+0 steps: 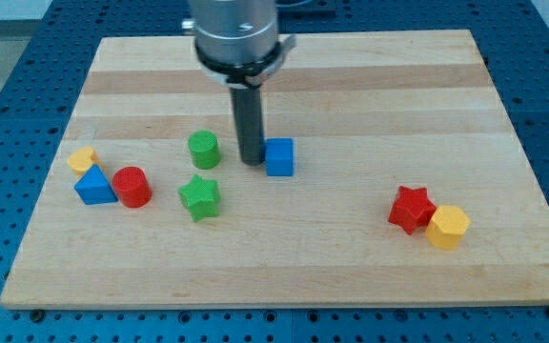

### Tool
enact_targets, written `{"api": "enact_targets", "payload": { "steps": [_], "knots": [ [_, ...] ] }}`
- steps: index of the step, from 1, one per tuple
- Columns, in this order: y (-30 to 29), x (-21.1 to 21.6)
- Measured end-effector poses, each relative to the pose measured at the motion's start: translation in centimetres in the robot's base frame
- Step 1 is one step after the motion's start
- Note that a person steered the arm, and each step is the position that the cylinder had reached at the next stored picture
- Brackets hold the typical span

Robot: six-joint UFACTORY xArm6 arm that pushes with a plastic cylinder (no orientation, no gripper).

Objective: Slide the cube to the top of the red star

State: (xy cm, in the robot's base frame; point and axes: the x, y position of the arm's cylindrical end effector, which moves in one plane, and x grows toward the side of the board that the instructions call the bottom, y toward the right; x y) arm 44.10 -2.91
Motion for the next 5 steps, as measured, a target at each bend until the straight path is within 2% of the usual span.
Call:
{"api": "enact_targets", "payload": {
  "steps": [1,2,3,4,5],
  "knots": [
    [7.3,0.0],
    [10.9,2.3],
    [8.9,4.2],
    [12.3,4.5],
    [10.7,4.5]
  ]
}}
